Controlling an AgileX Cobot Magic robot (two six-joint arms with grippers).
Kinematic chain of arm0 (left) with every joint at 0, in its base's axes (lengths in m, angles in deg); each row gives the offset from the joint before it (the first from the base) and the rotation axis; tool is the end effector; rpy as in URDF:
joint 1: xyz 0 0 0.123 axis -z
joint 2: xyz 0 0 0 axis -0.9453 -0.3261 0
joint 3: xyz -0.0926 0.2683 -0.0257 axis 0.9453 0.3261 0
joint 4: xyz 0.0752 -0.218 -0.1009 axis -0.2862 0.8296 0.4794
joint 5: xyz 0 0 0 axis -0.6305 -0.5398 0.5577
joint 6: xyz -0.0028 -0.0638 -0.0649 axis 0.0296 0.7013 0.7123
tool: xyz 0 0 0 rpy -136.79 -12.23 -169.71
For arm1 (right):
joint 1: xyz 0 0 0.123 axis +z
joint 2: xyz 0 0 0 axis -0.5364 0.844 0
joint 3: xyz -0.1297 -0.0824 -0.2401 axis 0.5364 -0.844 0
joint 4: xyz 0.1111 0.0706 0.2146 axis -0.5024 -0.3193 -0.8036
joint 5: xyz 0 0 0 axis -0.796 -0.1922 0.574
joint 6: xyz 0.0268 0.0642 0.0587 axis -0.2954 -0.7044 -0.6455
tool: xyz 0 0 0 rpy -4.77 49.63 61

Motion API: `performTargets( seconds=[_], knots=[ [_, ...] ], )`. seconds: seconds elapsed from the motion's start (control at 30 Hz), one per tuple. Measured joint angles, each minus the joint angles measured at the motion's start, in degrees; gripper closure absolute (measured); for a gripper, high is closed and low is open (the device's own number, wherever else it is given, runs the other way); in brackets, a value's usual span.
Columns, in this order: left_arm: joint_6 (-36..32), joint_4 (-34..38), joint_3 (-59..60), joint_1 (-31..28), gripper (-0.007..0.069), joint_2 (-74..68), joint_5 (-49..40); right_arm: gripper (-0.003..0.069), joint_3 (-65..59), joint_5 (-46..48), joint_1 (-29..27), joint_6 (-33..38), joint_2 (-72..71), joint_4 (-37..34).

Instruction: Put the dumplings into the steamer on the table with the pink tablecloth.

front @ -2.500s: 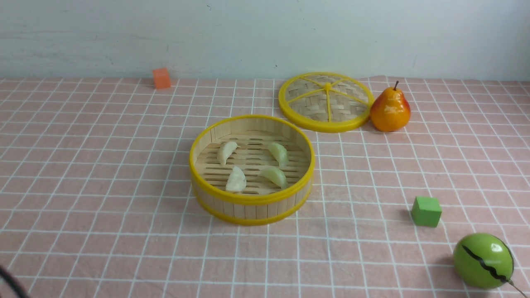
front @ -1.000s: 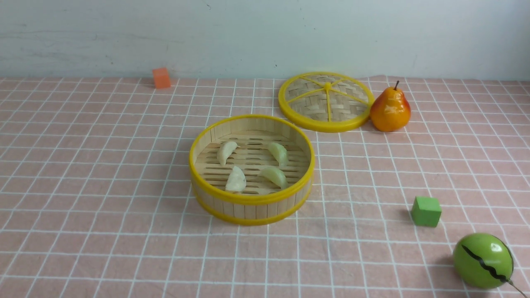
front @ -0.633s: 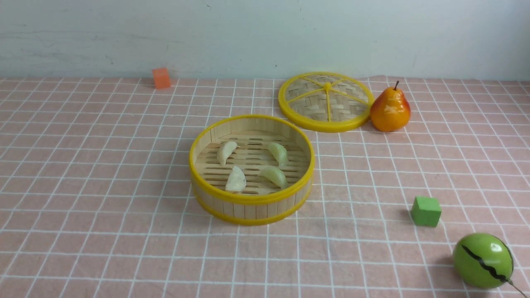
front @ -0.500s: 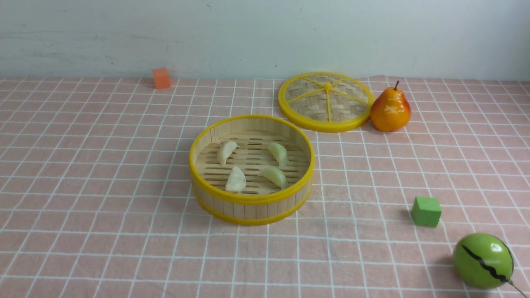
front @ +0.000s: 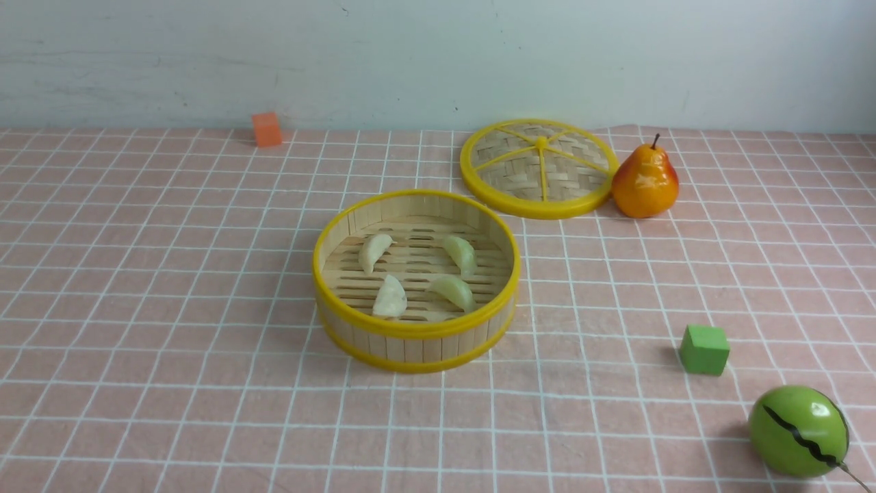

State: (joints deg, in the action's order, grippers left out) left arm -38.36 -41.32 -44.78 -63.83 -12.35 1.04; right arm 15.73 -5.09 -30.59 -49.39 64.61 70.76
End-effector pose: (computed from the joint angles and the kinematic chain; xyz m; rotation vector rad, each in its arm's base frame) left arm 0.0518 -0.0054 0.1674 -0.1375 1.9050 -0.2483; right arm 0.0522 0.0040 0.1739 -0.0437 1.8699 0.0487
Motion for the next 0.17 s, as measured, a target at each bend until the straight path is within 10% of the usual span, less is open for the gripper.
performTargets(
  seconds=[0.17],
  knots=[
    [0.00,0.00,0.00,0.00,0.0638,0.00,0.00,0.0569,0.00,0.00,0.00,0.00,0.00,0.00]
  ],
)
